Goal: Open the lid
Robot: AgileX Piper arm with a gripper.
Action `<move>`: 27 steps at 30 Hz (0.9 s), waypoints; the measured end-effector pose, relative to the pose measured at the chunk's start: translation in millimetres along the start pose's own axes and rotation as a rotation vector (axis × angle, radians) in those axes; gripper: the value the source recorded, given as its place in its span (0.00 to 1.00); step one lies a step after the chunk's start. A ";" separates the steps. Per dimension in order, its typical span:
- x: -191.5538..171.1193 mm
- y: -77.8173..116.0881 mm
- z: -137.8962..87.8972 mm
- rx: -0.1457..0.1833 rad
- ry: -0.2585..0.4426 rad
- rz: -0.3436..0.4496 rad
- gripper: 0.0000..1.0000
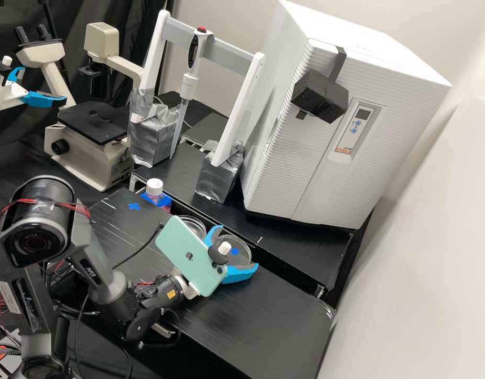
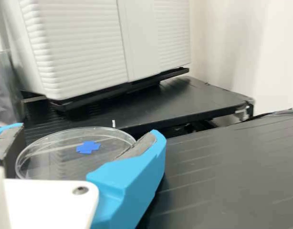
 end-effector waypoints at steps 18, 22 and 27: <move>0.3 -0.2 1.9 -0.047 -0.005 -0.001 1.00; 0.3 -0.2 1.9 -0.047 -0.005 -0.001 1.00; -0.1 -0.4 1.6 -0.048 -0.005 0.000 1.00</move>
